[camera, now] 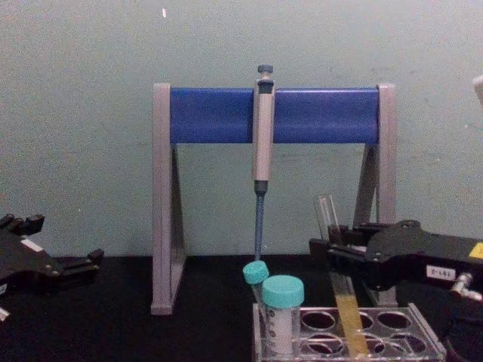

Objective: Pick up the test tube from the test tube rack, shake it, then place it back into the test tube rack.

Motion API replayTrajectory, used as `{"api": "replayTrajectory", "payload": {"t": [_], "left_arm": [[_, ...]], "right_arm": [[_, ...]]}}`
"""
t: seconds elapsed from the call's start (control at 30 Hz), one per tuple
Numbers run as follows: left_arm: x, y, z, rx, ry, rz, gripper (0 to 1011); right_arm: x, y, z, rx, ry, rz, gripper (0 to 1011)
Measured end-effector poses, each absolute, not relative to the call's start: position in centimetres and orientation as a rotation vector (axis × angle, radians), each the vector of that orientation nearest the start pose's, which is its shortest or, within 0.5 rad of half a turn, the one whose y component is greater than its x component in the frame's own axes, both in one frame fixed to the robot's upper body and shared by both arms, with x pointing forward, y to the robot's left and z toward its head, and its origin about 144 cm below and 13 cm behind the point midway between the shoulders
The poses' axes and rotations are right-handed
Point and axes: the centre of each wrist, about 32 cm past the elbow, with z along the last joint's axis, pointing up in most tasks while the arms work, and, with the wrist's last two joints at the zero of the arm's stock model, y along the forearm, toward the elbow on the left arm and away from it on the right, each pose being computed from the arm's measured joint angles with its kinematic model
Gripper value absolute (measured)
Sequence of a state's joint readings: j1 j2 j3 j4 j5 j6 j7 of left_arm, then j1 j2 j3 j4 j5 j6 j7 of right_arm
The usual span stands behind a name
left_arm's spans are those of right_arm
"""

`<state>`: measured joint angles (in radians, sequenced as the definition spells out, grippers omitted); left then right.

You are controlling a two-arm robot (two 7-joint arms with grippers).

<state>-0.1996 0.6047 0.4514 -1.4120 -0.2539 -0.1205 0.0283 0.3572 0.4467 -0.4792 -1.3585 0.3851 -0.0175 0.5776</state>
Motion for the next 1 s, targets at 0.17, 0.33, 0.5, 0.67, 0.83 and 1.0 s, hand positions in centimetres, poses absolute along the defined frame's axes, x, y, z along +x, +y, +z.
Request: {"api": "replayTrajectory", "payload": {"t": [0.17,0.33,0.5,0.67,0.83,1.0], "left_arm": [[48.86,30.97,113.98,0.304,-0.285,1.248,1001],[48.86,30.97,113.98,0.304,-0.285,1.248,1001],[48.86,30.97,113.98,0.304,-0.285,1.248,1001],[48.86,30.97,113.98,0.304,-0.285,1.248,1001],[48.87,30.97,113.98,0.304,-0.285,1.248,1002],[48.86,30.97,113.98,0.304,-0.285,1.248,1001]], "right_arm": [[53.42,-25.26,117.17,-0.156,-0.070,-0.664,267],[53.42,-25.26,117.17,-0.156,-0.069,-0.664,229],[53.42,-25.26,117.17,-0.156,-0.069,-0.664,229],[53.42,-25.26,117.17,-0.156,-0.069,-0.664,229],[53.42,-25.26,117.17,-0.156,-0.069,-0.664,229],[53.41,-25.26,117.16,-0.156,-0.070,-0.663,229]]}}
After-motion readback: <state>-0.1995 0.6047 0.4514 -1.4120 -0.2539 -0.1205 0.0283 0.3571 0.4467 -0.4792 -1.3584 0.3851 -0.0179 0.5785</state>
